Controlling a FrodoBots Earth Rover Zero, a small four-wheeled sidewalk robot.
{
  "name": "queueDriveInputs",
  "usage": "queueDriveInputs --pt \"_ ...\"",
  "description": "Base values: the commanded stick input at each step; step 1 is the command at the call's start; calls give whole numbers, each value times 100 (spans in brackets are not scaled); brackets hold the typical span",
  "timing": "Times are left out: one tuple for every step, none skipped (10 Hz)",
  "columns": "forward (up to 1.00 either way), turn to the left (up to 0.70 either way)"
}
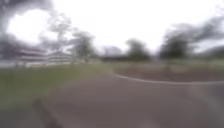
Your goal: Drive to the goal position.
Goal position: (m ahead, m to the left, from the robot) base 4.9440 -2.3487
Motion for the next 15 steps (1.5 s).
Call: queueDriveInputs --pt "70 0" --pt "70 0" --pt "70 0" --pt "70 0" --pt "70 0" --pt "70 0" --pt "70 0" --pt "70 0" --pt "70 0" --pt "70 0" --pt "70 0" --pt "70 0" --pt "70 0" --pt "70 0" --pt "70 0"
